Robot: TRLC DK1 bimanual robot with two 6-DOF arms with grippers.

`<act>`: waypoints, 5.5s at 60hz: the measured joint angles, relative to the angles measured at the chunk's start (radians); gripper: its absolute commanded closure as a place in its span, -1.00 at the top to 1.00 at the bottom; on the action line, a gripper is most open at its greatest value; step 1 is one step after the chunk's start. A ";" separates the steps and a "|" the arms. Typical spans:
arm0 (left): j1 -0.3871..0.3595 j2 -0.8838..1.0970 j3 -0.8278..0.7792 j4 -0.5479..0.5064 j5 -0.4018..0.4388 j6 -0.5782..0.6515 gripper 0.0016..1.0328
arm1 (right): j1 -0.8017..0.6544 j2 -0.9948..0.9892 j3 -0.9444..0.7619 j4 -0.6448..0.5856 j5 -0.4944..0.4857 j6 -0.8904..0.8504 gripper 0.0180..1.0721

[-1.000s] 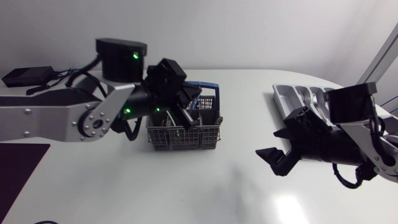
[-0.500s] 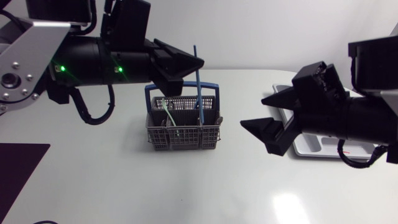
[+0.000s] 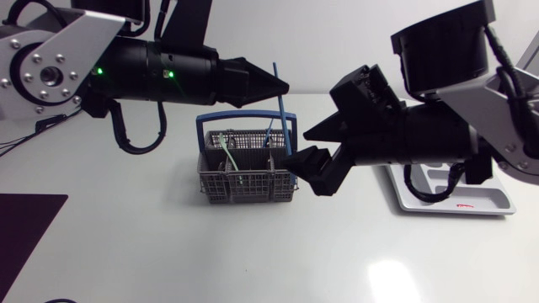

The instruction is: Unload the cutlery basket into the drawer organizer.

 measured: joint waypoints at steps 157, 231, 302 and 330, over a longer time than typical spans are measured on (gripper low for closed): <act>0.032 -0.223 -0.334 -0.059 -0.459 0.502 0.39 | -0.879 0.794 0.295 -0.014 0.067 -0.026 -0.38; -0.019 -0.229 -0.497 0.120 -0.497 0.597 0.50 | -0.370 0.506 0.291 -0.268 -0.321 0.216 -0.04; -0.024 -0.209 -0.550 0.188 -0.501 0.619 0.50 | -0.247 0.654 0.386 -0.217 -0.251 0.306 -0.70; -0.033 -0.209 -0.565 0.189 -0.504 0.623 0.50 | -0.198 0.645 0.400 -0.208 -0.177 0.313 -0.86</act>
